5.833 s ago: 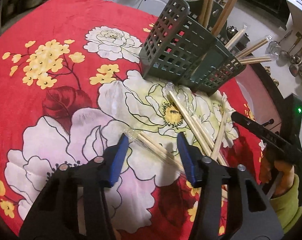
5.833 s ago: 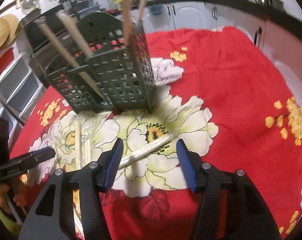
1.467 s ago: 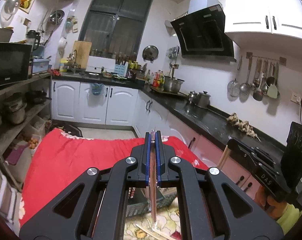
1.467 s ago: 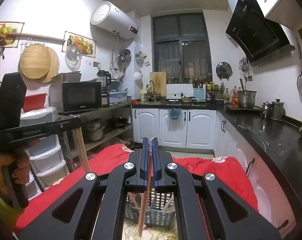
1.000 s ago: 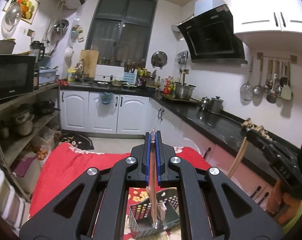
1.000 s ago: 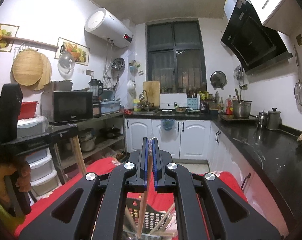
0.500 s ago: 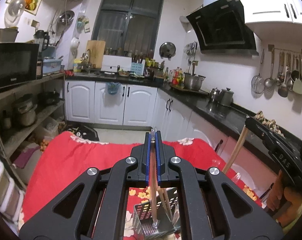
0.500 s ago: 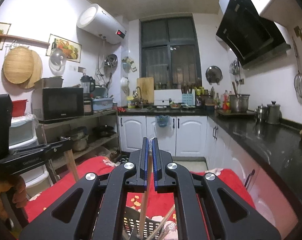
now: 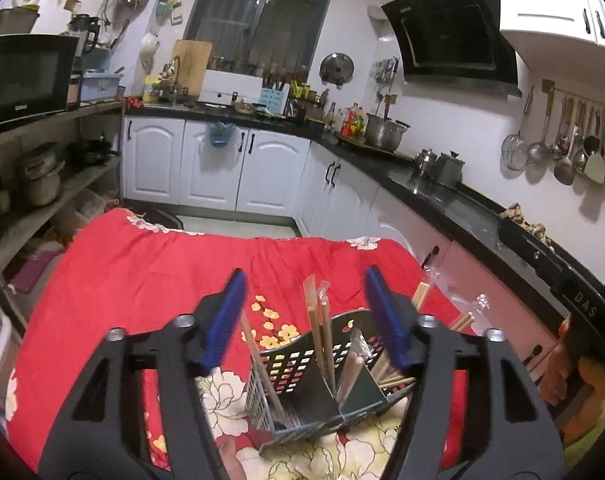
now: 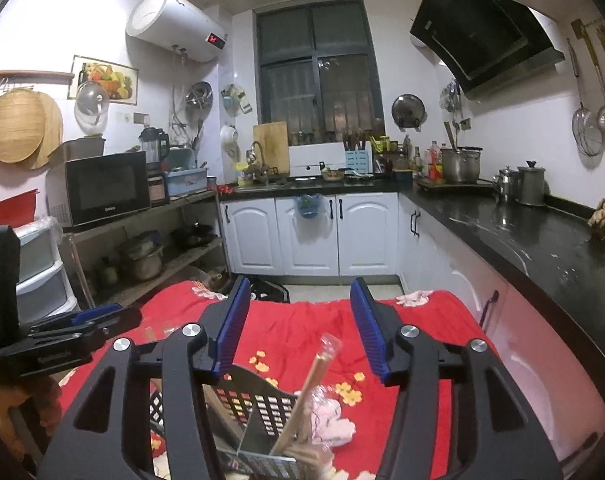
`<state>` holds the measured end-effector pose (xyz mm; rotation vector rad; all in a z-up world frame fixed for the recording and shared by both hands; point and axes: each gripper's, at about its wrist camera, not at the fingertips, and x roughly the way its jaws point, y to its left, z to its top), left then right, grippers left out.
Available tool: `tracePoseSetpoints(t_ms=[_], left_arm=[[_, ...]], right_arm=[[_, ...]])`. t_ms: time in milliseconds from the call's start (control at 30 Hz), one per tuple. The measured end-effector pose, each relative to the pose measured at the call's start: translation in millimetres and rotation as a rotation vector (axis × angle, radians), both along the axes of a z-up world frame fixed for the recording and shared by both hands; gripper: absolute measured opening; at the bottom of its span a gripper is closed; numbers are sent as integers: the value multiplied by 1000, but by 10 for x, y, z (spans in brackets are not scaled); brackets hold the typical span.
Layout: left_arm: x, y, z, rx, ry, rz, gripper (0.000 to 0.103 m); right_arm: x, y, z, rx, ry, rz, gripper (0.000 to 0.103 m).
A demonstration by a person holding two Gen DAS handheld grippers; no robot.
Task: Organize utensils
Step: 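Lower the chopsticks into the caddy and open both grippers, then withdraw both open grippers from the caddy toward the chopstick pile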
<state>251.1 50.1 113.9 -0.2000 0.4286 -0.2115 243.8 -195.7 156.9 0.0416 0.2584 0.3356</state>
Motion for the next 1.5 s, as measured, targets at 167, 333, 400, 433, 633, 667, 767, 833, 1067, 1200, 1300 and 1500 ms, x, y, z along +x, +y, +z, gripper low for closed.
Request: tracePoseSetpoints(t_ms=[167, 333, 400, 433, 633, 667, 767, 833, 1067, 1200, 1300, 1500], left_arm=[[-144, 52, 36, -8, -6, 3, 83], [-338, 58, 40, -2, -10, 5, 92], [-412, 75, 26, -4, -13, 6, 92], [-456, 83, 14, -8, -13, 4, 92], [-631, 104, -66, -17, 8, -2, 92], [-665, 104, -85, -17, 11, -2, 92], [-748, 99, -149, -26, 22, -10, 92], [-795, 80, -198, -23, 30, -13, 92], [-886, 59, -371, -27, 78, -7, 92], [-919, 80, -487, -40, 112, -1, 92], [-918, 102, -598, -49, 143, 5, 92], [-852, 107, -849, -64, 224, -3, 92]], right_arm=[[-135, -95, 12, 4, 24, 7, 57], [-321, -141, 2, -16, 33, 30, 60], [-414, -152, -21, -29, 35, 41, 60], [-459, -158, -39, -33, 39, 47, 60], [-715, -160, -164, -59, 54, 82, 60], [-760, -160, -191, -66, 53, 85, 60], [-866, -161, -272, -76, 65, 101, 60], [-910, -169, -317, -80, 73, 104, 60], [-975, -165, -502, -107, 119, 117, 60], [-973, -134, -607, -129, 144, 132, 60], [-974, -112, -683, -138, 163, 145, 59], [-969, -12, -853, -166, 205, 181, 55]])
